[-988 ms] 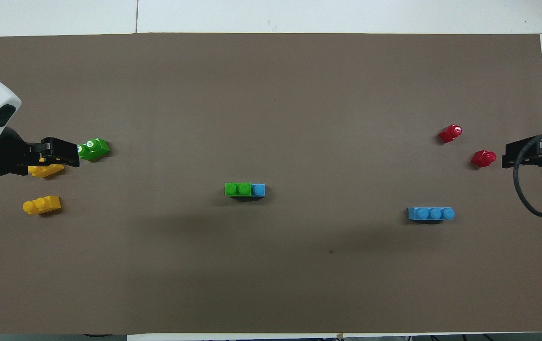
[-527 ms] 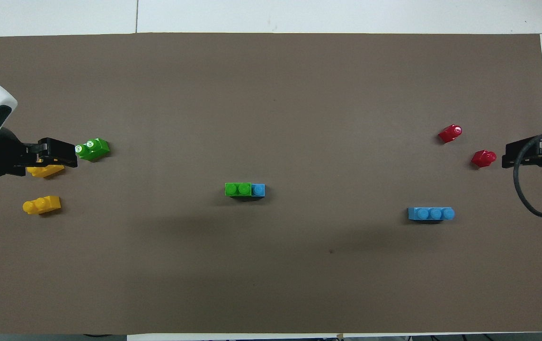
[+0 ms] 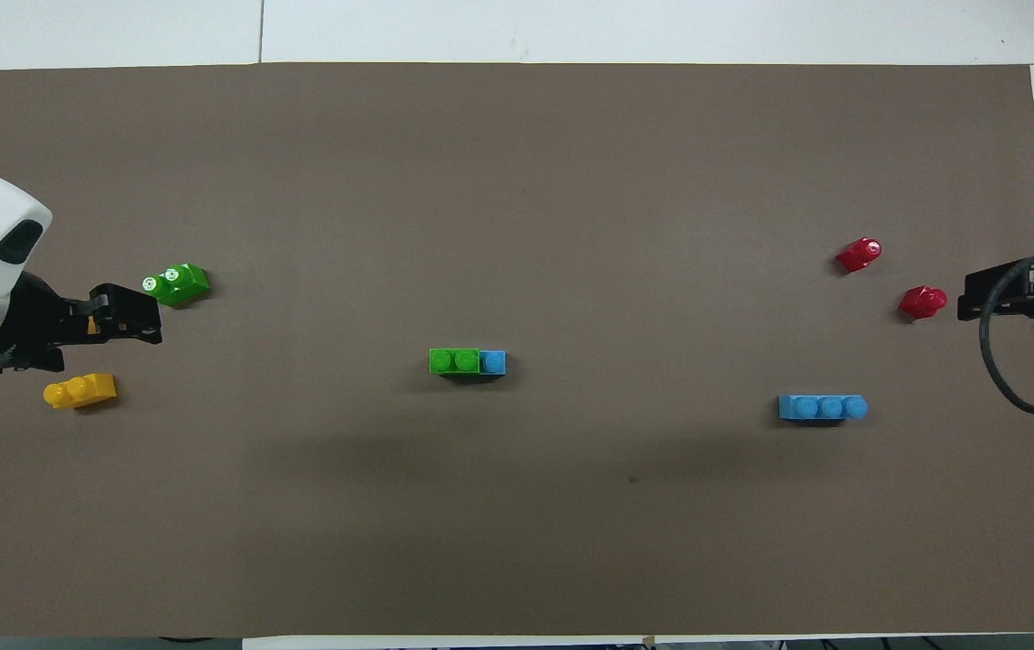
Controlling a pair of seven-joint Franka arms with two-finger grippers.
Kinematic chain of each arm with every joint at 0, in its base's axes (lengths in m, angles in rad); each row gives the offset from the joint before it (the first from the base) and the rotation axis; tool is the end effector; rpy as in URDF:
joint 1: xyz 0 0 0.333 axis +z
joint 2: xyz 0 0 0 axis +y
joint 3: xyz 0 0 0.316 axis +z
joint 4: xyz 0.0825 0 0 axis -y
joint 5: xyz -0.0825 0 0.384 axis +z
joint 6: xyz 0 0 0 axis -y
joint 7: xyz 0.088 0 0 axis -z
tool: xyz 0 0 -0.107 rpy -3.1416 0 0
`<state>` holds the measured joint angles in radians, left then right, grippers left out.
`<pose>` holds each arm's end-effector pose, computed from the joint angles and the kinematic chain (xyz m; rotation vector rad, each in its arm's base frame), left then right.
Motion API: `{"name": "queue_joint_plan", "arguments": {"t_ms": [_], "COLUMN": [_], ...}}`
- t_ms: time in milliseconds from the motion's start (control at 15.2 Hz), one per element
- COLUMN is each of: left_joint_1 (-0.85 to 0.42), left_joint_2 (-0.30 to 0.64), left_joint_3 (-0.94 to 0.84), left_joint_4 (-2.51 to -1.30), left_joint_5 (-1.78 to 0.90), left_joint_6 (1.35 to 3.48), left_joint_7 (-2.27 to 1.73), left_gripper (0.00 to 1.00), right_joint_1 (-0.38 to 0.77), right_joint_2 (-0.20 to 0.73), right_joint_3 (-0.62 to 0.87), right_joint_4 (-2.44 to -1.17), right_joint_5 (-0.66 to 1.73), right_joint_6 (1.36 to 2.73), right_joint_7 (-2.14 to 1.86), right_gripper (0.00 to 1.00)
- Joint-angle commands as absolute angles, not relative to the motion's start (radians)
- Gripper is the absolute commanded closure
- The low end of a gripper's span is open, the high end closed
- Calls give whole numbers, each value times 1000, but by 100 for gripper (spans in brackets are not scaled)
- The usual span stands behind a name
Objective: Remove green block with left arm and hold with right
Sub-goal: 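Move the left gripper toward the joined green-blue brick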
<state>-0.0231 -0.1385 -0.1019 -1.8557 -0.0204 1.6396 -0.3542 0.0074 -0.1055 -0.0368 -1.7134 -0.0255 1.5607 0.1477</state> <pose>0.5050 -0.0684 0.5691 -3.1056 -0.3633 0.1213 0.5181 -0.0190 0.6131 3.1043 -0.2746 -0.0715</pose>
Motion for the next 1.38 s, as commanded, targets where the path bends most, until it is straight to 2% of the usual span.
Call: {"name": "queue_joint_plan", "arguments": {"t_ms": [0,395,658,922,1317], "left_joint_1": [-38,-69,-164,-230,-293], "left_joint_2": [-175,-172,-158,-52,53], "left_joint_3": [-95,-97,-95,-95,-95], "left_joint_4": [-1891,-1924,-1991,-1976,-1928], "left_joint_5": [-32,-80,-89,-86,-75], "left_joint_6": [1644,1683,1793,1882,1939], "left_joint_7": [-477,-872,-1245,-1608,-1866], "left_gripper": [0,0,0,0,0], "right_joint_1": [-3,-5,-5,-5,-3], "right_joint_2": [-107,-107,-107,-107,-115], "right_joint_3": [-29,-29,-29,-29,-29], "right_joint_4": [-1706,-1706,-1706,-1706,-1704], "right_joint_5": [-26,-26,-26,-26,-23], "right_joint_6": [1552,1552,1552,1551,1546], "right_joint_7": [149,149,149,149,147], "right_gripper": [0,0,0,0,0]}}
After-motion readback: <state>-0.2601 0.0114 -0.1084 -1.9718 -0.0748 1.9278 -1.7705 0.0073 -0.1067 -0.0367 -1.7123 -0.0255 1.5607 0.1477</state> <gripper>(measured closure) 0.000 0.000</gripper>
